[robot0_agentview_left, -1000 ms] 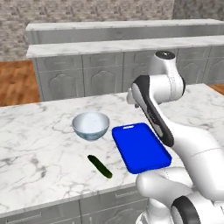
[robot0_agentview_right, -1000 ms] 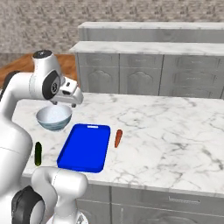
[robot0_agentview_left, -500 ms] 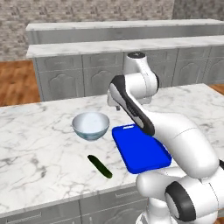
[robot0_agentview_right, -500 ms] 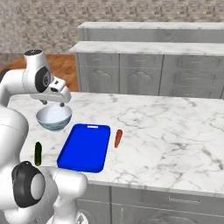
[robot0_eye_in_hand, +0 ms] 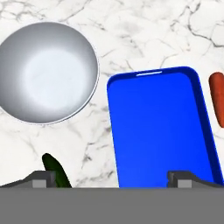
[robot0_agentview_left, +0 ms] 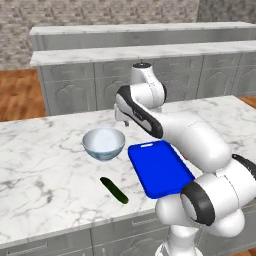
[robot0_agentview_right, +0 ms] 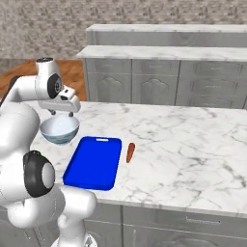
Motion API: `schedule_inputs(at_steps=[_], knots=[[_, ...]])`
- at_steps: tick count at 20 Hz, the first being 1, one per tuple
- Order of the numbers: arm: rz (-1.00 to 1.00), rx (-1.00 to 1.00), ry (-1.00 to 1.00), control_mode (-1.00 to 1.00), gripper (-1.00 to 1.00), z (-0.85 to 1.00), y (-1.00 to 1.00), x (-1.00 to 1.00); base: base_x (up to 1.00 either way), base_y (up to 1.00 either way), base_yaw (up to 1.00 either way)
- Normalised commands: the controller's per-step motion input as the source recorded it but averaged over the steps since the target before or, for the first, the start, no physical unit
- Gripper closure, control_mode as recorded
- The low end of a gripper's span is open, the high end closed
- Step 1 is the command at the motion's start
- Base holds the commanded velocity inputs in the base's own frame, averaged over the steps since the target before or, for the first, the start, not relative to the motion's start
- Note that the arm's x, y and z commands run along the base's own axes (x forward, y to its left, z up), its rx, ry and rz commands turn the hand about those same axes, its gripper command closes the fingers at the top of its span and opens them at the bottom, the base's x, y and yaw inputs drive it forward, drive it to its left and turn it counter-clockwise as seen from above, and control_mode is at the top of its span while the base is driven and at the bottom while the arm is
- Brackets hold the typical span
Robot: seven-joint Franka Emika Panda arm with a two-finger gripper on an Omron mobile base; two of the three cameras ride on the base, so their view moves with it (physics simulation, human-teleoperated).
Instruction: Place the two vegetables and bowl onto the tray for setting up a vegetable dip station.
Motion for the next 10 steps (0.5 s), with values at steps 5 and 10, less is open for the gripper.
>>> schedule_inputs(at_steps=[5, 10], knots=[[0.0, 0.0, 0.0, -1.0, -1.0, -0.3, 0.02, 0.41, 0.0, 0.0, 0.0], [0.01, 0.0, 0.0, -1.0, -1.0, -0.12, 0.02, 0.5, 0.0, 0.0, 0.0]])
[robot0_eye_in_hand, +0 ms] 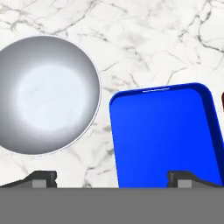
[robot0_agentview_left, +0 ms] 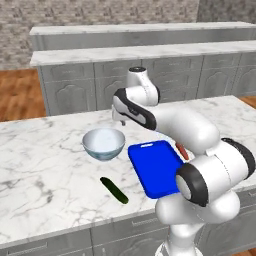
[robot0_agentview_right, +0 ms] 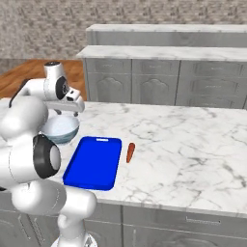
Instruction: Place the two vegetables and bowl onto the tray for setting up a vegetable dip station.
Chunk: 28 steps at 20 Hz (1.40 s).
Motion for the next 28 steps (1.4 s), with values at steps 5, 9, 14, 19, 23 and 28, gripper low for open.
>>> schedule_inputs(at_steps=[5, 9, 14, 19, 23, 28], knots=[[0.03, 0.03, 0.0, -1.0, -1.0, -0.16, 0.0, 0.49, 0.0, 0.0, 0.0], [0.02, 0.03, 0.08, -1.0, -1.0, -0.3, -0.03, 0.38, 0.0, 0.0, 0.0], [0.04, 0.04, 0.07, -1.0, -1.0, -0.3, 0.0, 0.28, 0.0, 0.0, 0.0], [0.06, 0.01, 0.02, -1.0, -1.0, -0.2, 0.04, 0.26, 0.0, 0.0, 0.0], [0.09, 0.0, 0.0, -1.0, -1.0, -0.21, 0.09, 0.23, 0.0, 0.0, 0.0], [0.08, 0.0, 0.0, -1.0, -1.0, -0.21, 0.11, 0.06, 0.0, 0.0, 0.0]])
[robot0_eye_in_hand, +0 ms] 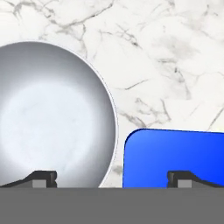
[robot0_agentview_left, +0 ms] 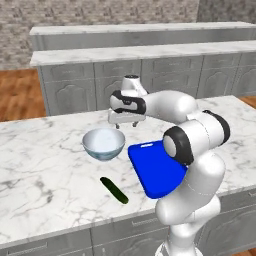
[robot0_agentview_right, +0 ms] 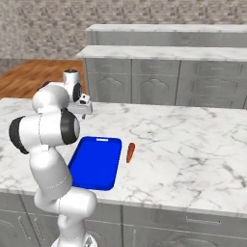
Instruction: Place the two vegetables and bowl onto the tray for setting up a vegetable dip station.
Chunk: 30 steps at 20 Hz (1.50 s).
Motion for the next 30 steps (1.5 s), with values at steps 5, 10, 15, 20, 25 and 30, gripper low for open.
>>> schedule_inputs(at_steps=[5, 10, 15, 20, 25, 30], knots=[[0.04, 0.0, 0.0, -1.0, -1.0, -0.26, 0.0, 0.06, 0.0, 0.0, 0.0], [0.01, 0.0, 0.0, -1.0, -1.0, -0.24, -0.06, 0.1, 0.0, 0.0, 0.0], [0.0, 0.0, 0.0, -1.0, -1.0, -0.19, 0.0, 0.09, 0.0, 0.0, 0.0], [0.0, 0.0, 0.0, -1.0, -1.0, -0.22, 0.0, 0.07, 0.0, 0.0, 0.0], [0.0, 0.0, 0.0, -1.0, -1.0, -0.22, 0.01, 0.08, 0.0, 0.0, 0.0], [0.0, 0.0, 0.0, -1.0, -1.0, -0.19, 0.08, 0.1, 0.0, 0.0, 0.0]])
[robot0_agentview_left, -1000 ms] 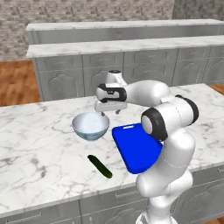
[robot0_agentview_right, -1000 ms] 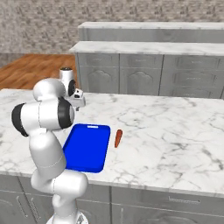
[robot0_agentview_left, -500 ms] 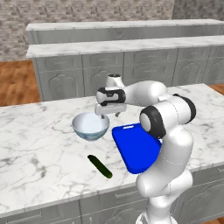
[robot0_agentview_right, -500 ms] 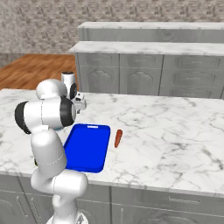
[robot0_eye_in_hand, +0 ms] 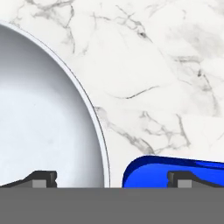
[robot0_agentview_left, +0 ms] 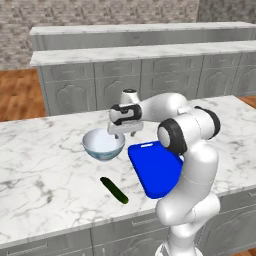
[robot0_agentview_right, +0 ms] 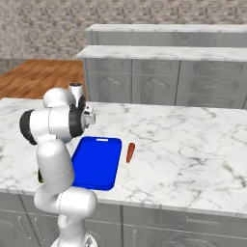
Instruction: Place the two vegetables and bowl onto the tray for setting up a vegetable dip station.
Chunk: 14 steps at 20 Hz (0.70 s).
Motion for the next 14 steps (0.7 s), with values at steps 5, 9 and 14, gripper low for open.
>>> schedule_inputs(at_steps=[5, 9, 14], knots=[[0.0, 0.0, 0.0, -1.0, -1.0, -0.13, 0.16, 0.14, 0.0, 0.0, 0.0], [0.0, 0.0, 0.0, -1.0, 1.0, -0.12, 0.19, 0.08, 0.0, 0.0, 0.0], [0.0, 0.01, -0.01, -1.0, 1.0, -0.02, 0.03, 0.01, 0.0, 0.0, 0.0]])
